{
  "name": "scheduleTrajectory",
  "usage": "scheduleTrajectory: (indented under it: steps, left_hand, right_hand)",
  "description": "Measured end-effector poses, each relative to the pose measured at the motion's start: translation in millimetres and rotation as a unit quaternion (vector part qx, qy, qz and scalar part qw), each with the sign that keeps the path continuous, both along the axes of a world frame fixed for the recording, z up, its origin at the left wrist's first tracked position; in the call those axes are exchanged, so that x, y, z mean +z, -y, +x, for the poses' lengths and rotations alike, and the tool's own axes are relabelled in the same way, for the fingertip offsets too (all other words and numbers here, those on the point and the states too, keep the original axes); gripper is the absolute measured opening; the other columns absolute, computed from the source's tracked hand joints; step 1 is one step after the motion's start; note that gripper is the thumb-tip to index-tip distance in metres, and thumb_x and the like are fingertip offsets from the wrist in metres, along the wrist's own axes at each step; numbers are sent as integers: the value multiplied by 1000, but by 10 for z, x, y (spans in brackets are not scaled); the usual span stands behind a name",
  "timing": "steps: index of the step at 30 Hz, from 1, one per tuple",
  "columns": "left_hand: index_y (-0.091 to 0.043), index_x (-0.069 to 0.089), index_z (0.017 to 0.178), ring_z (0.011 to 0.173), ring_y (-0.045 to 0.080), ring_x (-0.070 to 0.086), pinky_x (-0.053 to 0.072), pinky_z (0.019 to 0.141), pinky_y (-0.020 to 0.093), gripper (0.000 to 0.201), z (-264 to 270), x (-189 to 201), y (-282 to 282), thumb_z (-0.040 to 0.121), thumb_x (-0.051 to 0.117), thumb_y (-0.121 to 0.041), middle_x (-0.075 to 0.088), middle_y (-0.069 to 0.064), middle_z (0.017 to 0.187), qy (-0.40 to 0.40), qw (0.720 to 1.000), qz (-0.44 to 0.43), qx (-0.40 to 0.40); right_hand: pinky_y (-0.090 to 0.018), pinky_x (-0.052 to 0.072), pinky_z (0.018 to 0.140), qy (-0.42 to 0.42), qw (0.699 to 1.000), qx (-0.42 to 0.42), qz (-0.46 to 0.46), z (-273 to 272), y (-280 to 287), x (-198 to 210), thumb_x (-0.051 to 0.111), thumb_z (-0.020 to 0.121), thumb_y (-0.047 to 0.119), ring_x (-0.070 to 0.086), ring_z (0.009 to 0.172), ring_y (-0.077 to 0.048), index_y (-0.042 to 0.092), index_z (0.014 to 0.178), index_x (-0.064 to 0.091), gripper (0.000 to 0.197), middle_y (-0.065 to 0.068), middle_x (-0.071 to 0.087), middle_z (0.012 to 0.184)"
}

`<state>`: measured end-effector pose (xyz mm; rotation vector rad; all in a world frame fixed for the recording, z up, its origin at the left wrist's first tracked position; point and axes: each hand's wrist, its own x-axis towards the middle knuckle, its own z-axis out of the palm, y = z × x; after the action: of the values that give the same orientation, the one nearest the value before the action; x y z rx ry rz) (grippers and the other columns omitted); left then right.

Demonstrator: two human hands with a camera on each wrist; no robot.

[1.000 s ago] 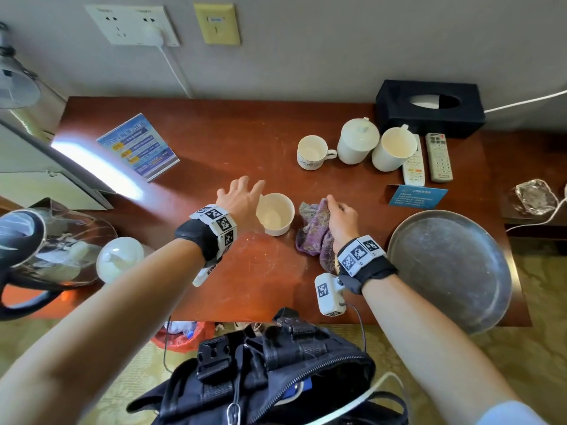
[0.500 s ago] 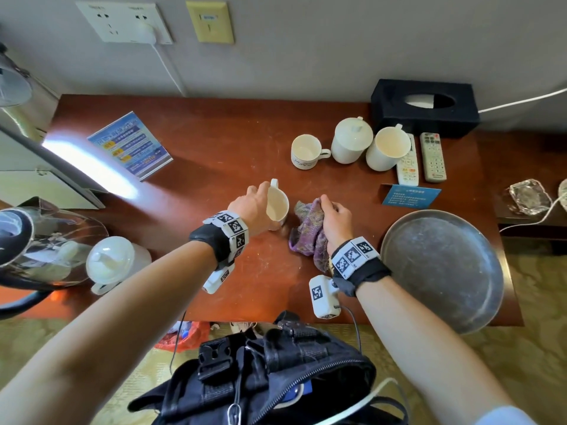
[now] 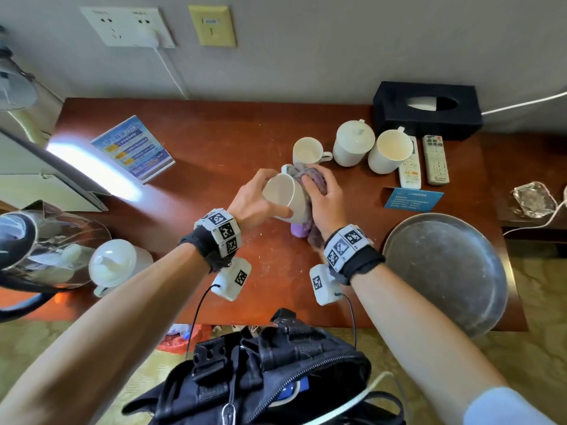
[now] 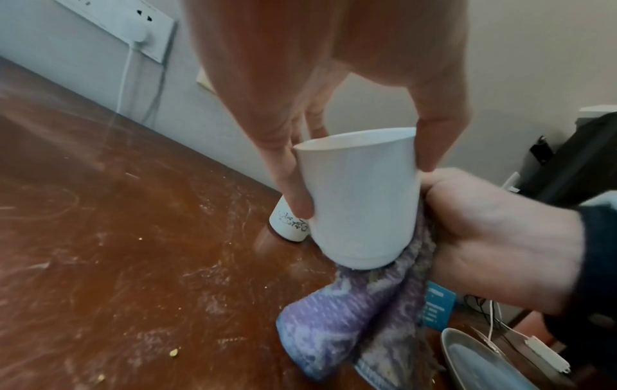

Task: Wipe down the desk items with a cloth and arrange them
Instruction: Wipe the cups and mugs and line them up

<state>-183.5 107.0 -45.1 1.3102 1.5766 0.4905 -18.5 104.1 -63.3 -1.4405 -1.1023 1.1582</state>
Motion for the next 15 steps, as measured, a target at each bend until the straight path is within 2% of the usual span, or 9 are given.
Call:
scheduleTrajectory:
  steps: [2, 4, 5, 8, 11, 13, 15]
  left_hand:
    - [-33, 47, 127, 108, 25, 60, 55, 84, 37, 84, 11, 26, 24, 51, 85, -32, 58, 0, 124, 20, 1000, 1, 1]
    - [-36, 47, 125, 108, 25, 60, 54, 91, 45, 85, 20, 43, 31, 49, 84, -35, 59, -1, 124, 32, 999, 1, 7]
    - [-35, 48, 127, 109, 24, 60, 54, 93, 45, 86, 18, 52, 26, 49, 84, -37, 58, -1, 124, 34, 999, 2, 13]
    - [-26, 48, 135, 112, 20, 57, 52, 95, 41, 90, -13, 83, -14, 54, 86, -41, 58, -1, 124, 31, 999, 3, 42]
    - [-22, 46, 138, 110, 19, 56, 52, 90, 36, 84, -52, 105, -50, 66, 88, -33, 56, 0, 123, 33, 998, 5, 56]
    - [-24, 46, 137, 111, 20, 56, 52, 93, 41, 88, -53, 142, -59, 60, 87, -36, 56, 0, 124, 38, 998, 4, 47]
    - [-27, 46, 135, 114, 21, 56, 51, 97, 46, 92, -42, 179, -44, 52, 85, -39, 56, -1, 127, 38, 999, 0, 30]
  right_hand:
    - [-30, 48, 99, -36, 996, -51, -58, 33, -85, -51, 64, 95, 20, 61, 108, -12, 18, 118, 63, 23, 1, 66, 116]
    - [-40, 49, 103, -65, 991, -70, -90, 45, -109, -62, 64, 94, 19, 63, 110, -18, 15, 117, 65, 23, -3, 67, 117]
    - [-39, 49, 103, -54, 994, -64, -77, 45, -88, -37, 64, 95, 19, 63, 111, -17, 15, 118, 65, 23, -3, 68, 117]
    - [-22, 49, 98, 65, 997, 15, 25, 42, 25, 130, 63, 95, 25, 61, 111, -7, 22, 123, 64, 28, 7, 67, 119]
    - [-19, 49, 95, 158, 978, 96, 102, 62, 85, 188, 62, 95, 31, 61, 113, -6, 25, 129, 62, 34, 7, 67, 126]
    - [-18, 49, 96, 138, 982, 79, 99, 66, 82, 162, 60, 97, 28, 60, 114, -6, 24, 130, 60, 33, 5, 66, 127]
    - [-17, 48, 95, 83, 995, 29, 48, 45, 41, 120, 59, 98, 26, 59, 114, -7, 24, 127, 59, 29, 4, 65, 125]
